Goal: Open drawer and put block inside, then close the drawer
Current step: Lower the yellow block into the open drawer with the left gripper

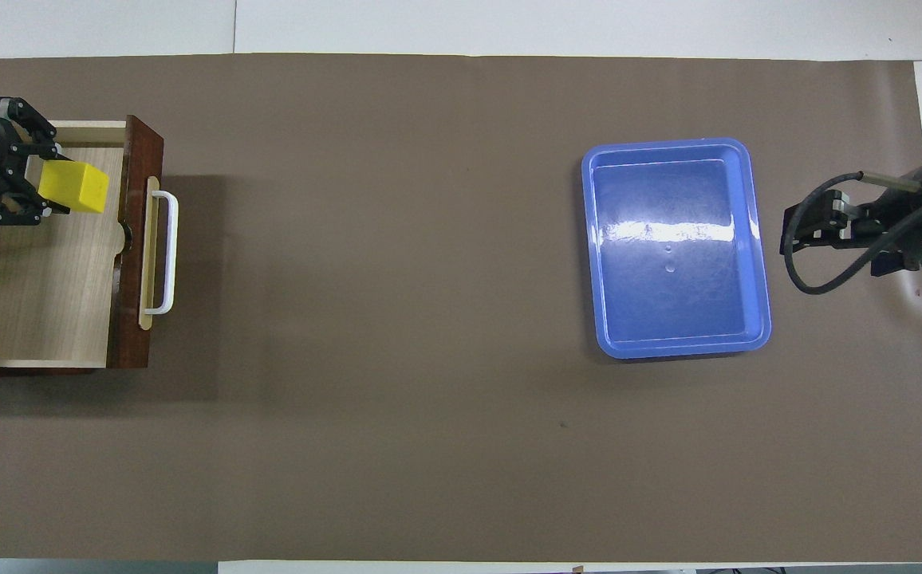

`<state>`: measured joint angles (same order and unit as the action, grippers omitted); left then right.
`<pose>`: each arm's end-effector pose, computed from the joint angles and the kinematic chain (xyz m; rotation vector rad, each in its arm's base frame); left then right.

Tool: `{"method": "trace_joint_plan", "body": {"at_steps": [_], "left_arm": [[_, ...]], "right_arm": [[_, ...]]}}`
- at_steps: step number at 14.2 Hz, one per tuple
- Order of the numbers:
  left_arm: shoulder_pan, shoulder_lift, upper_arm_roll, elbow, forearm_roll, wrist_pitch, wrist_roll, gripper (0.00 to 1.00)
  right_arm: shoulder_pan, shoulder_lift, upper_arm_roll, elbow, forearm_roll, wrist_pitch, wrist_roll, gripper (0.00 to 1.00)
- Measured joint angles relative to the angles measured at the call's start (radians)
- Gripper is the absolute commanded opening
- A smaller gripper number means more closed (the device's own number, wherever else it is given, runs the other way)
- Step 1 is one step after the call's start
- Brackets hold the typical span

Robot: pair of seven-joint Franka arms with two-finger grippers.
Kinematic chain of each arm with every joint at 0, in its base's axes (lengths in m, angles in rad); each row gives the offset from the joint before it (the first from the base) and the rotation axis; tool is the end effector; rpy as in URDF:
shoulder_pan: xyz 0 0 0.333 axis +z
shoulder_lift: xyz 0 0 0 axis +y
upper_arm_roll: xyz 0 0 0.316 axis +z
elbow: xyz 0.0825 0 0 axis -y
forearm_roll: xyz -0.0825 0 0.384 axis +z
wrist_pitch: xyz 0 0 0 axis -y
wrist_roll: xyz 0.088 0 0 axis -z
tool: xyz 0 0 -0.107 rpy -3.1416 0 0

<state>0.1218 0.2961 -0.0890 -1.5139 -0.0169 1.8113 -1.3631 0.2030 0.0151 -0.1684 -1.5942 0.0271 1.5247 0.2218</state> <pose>0.6512 0.0267 0.4942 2.3722 2.0058 -0.0376 0.5523 0.0228 0.6015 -3.1114 0.2921 0.1358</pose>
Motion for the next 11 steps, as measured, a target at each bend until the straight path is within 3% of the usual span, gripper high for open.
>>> {"method": "trace_joint_plan", "body": {"at_steps": [3, 5, 6, 7, 8, 11], "left_arm": [[0.020, -0.049, 0.003, -0.161, 0.000, 0.124, 0.005, 0.00], [0.039, -0.085, 0.003, -0.251, 0.000, 0.178, 0.020, 0.00], [0.043, -0.103, 0.003, -0.293, 0.000, 0.201, 0.025, 0.13], [0.043, -0.119, 0.003, -0.325, 0.000, 0.219, 0.025, 0.62], [0.043, -0.133, 0.002, -0.342, 0.000, 0.228, 0.026, 1.00], [0.040, -0.149, -0.005, -0.338, 0.009, 0.217, 0.031, 1.00]], "right_arm": [[-0.037, 0.000, -0.001, -0.006, -0.010, 0.000, -0.219, 1.00], [-0.041, 0.000, 0.000, -0.006, -0.010, 0.004, -0.248, 1.00], [-0.040, 0.000, 0.002, -0.006, -0.010, 0.009, -0.247, 1.00], [-0.039, 0.000, 0.003, -0.006, -0.010, 0.013, -0.247, 1.00], [-0.039, 0.000, 0.004, -0.006, -0.010, 0.020, -0.246, 1.00], [-0.036, 0.000, 0.008, -0.006, -0.010, 0.027, -0.246, 1.00]]}}
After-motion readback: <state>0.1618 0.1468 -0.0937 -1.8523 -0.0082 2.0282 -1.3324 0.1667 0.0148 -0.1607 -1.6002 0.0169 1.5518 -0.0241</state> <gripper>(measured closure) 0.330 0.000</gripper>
